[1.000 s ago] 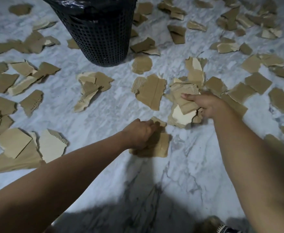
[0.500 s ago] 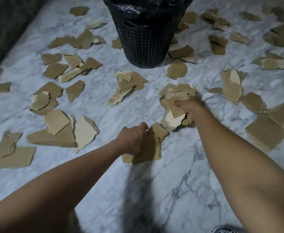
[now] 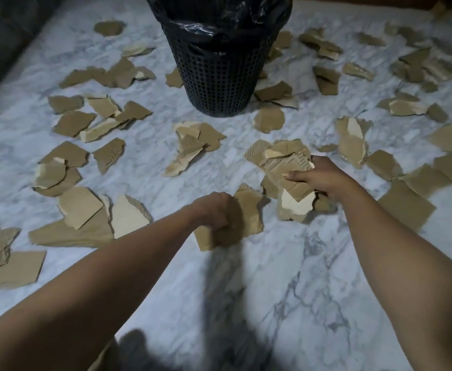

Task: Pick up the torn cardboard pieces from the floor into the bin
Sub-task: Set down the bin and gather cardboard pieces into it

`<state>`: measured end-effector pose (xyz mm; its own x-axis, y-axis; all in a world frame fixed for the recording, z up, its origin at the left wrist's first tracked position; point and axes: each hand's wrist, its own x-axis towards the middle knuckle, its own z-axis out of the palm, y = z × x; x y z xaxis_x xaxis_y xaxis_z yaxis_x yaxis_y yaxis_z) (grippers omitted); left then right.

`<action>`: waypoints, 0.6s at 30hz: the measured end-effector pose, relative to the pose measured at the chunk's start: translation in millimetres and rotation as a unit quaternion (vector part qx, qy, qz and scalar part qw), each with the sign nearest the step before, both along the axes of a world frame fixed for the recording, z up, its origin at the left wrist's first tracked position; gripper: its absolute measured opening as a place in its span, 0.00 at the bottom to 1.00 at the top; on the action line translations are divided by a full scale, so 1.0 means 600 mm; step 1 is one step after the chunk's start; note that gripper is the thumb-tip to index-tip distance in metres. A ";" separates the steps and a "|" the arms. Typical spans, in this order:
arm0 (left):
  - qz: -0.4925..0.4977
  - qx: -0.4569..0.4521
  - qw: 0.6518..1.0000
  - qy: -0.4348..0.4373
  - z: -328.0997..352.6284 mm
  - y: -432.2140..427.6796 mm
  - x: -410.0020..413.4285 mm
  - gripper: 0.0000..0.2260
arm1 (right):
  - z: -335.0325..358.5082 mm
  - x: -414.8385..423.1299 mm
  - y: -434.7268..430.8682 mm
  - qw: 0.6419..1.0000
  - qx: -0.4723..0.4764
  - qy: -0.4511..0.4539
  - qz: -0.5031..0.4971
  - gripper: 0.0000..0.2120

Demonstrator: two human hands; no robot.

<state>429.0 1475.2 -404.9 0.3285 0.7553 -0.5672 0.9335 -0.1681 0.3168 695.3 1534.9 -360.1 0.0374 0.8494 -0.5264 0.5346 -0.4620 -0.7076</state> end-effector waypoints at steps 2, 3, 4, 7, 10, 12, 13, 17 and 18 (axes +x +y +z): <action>0.036 0.015 0.999 0.019 0.002 0.012 -0.039 0.23 | -0.004 -0.038 0.021 0.995 0.009 -0.059 0.075 0.33; 0.051 0.027 0.998 0.039 0.004 0.016 -0.060 0.23 | -0.004 -0.061 0.031 0.989 0.012 -0.102 0.109 0.40; 0.064 0.048 0.995 0.062 0.005 0.019 -0.080 0.23 | -0.005 -0.084 0.040 0.980 0.009 -0.141 0.140 0.47; 0.084 0.129 0.979 0.132 0.010 0.020 -0.123 0.25 | -0.015 -0.136 0.063 0.951 0.008 -0.204 0.231 0.51; 0.076 0.132 0.978 0.140 0.002 0.027 -0.143 0.31 | -0.020 -0.169 0.067 0.933 -0.015 -0.216 0.288 0.48; 0.078 0.098 0.982 0.142 -0.007 0.041 -0.148 0.32 | -0.022 -0.184 0.063 0.921 -0.005 -0.225 0.317 0.47; 0.077 0.084 0.983 0.145 -0.010 0.048 -0.149 0.32 | -0.025 -0.190 0.059 0.916 0.010 -0.226 0.332 0.47; 0.078 0.051 0.988 0.123 -0.008 0.069 -0.155 0.33 | -0.035 -0.197 0.036 0.903 0.024 -0.227 0.364 0.50; 0.081 0.053 0.989 0.115 -0.005 0.071 -0.155 0.33 | -0.038 -0.193 0.032 0.905 0.023 -0.223 0.362 0.50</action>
<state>335.9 1517.7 -408.2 0.0703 0.8463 -0.5281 0.9962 -0.0322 0.0811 579.5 1553.9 -383.0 -0.3378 0.7572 -0.5590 0.9226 0.1489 -0.3559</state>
